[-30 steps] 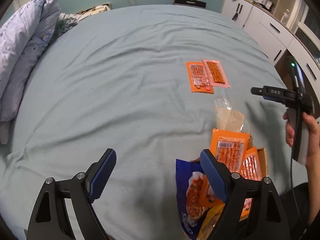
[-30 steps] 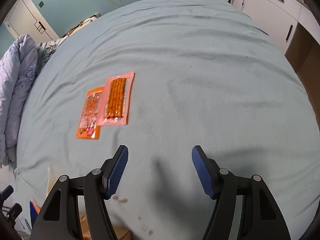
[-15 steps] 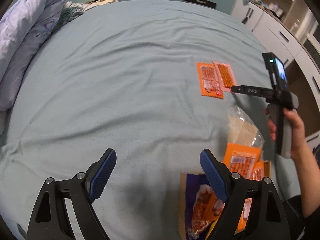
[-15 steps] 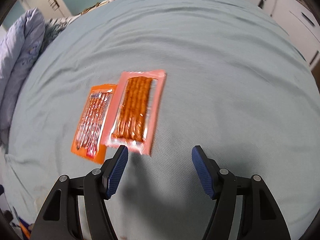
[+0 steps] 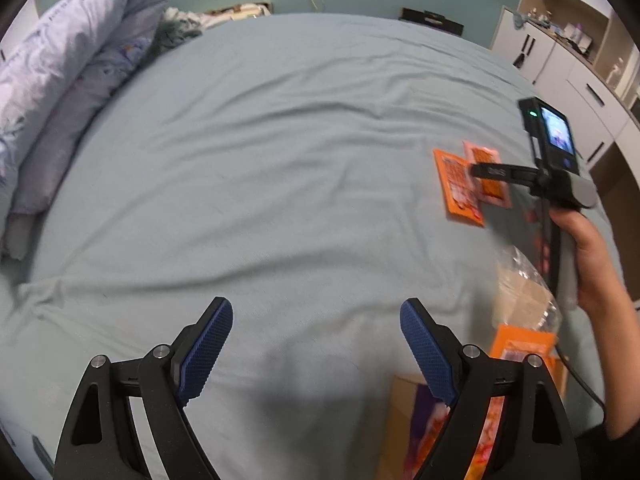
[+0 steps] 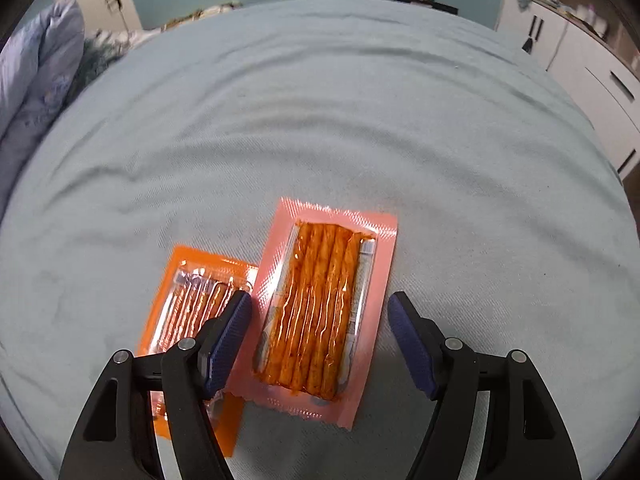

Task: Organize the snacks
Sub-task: 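Reach the right gripper to the last pink pack and grasp it, then lift the pink pack with the right gripper while the left gripper grasps the last orange pack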

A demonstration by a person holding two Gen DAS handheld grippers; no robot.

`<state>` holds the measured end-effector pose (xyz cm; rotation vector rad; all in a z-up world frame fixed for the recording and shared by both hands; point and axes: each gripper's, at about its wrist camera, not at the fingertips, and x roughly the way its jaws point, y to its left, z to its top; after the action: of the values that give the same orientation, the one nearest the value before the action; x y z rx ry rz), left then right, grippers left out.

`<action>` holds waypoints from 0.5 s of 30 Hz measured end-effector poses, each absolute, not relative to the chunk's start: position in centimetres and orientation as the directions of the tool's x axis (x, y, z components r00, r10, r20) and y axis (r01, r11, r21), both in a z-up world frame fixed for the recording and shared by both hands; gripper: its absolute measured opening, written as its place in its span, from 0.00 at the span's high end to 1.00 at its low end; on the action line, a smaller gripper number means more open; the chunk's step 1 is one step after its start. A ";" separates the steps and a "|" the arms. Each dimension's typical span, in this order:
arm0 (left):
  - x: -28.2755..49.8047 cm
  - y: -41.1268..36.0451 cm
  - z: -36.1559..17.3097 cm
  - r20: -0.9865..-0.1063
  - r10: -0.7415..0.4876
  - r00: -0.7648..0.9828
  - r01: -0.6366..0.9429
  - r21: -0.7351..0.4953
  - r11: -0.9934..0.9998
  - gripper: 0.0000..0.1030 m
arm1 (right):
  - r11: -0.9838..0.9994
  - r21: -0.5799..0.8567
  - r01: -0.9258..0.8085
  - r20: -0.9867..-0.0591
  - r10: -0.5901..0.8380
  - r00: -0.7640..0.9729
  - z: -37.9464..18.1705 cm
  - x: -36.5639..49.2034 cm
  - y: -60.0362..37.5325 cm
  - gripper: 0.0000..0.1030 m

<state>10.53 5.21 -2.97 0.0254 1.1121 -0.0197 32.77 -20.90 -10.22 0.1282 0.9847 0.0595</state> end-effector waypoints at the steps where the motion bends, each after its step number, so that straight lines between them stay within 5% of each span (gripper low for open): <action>1: 10.6 5.1 -2.8 -0.890 0.008 0.456 0.027 0.022 0.999 0.16 | 0.990 0.142 0.016 -0.825 0.109 0.554 -10.3 32.7 -21.1 0.52; 4: 10.7 4.6 -2.3 -0.868 0.039 0.495 0.030 0.062 0.998 0.16 | 0.981 0.193 0.034 -0.818 0.142 0.557 -10.2 31.9 -22.7 0.68; 15: 10.3 -0.5 0.2 -0.858 -0.022 0.512 0.146 0.062 0.987 0.16 | 0.831 0.525 0.182 -0.731 0.332 0.596 -6.7 24.0 -31.3 0.69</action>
<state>10.26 -0.50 0.19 0.1322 1.0286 -0.1010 24.02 -31.30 -6.72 0.6057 0.9439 0.0937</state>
